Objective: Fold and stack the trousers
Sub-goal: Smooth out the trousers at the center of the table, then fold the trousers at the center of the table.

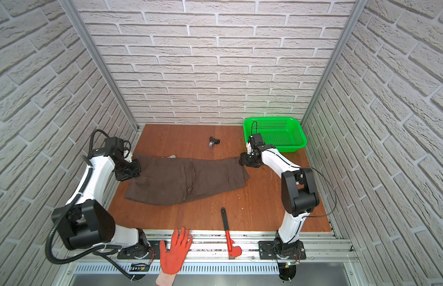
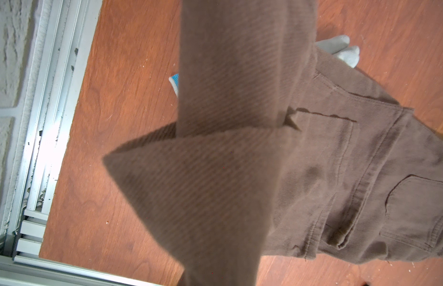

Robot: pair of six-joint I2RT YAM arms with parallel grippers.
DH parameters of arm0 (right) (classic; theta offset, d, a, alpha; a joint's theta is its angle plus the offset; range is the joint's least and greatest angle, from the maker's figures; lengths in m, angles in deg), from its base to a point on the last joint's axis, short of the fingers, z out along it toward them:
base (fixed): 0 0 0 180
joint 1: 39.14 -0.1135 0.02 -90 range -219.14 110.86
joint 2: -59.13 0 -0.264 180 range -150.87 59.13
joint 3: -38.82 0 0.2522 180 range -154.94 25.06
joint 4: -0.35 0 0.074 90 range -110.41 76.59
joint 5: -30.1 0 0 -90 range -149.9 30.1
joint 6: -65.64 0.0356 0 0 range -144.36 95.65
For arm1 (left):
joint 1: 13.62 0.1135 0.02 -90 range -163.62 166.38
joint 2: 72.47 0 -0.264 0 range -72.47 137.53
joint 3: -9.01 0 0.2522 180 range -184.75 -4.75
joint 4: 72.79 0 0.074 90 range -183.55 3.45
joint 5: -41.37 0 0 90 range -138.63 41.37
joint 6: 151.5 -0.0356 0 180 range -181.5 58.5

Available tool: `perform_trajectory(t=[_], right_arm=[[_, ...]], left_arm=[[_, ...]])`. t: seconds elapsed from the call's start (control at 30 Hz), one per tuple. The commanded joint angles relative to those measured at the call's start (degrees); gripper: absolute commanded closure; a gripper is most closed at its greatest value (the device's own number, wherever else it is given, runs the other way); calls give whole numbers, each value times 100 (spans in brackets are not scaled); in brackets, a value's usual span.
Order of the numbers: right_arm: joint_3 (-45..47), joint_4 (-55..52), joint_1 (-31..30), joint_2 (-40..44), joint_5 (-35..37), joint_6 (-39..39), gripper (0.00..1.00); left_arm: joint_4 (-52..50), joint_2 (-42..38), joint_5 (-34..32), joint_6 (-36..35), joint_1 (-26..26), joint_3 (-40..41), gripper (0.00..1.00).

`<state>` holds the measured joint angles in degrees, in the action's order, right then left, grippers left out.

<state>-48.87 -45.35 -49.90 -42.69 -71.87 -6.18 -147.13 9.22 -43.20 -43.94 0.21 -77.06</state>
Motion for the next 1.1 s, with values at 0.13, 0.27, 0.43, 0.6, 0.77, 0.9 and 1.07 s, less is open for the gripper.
perform_trajectory(t=[0.13,0.27,0.43,0.6,0.77,0.9,1.07], right_arm=[[-36,218,-72,-377,-520,-435,35],[-338,86,-136,-799,-493,-459,34],[-322,-61,-144,-1112,-314,-421,33],[-109,-120,-155,-1454,-256,-238,46],[99,-246,-188,-1426,147,20,66],[352,-269,-250,-1234,235,182,76],[825,-17,-286,-831,6,483,77]], left_arm=[[-103,-214,-16,-77,67,-63,100],[-143,-240,41,-67,67,-108,100],[-199,-366,224,-52,52,-178,100],[-304,-532,407,60,-341,-328,100],[-349,-618,415,350,-1119,-500,100],[-223,-704,482,697,-1755,-505,100],[554,-606,875,1359,-2735,-206,100]])
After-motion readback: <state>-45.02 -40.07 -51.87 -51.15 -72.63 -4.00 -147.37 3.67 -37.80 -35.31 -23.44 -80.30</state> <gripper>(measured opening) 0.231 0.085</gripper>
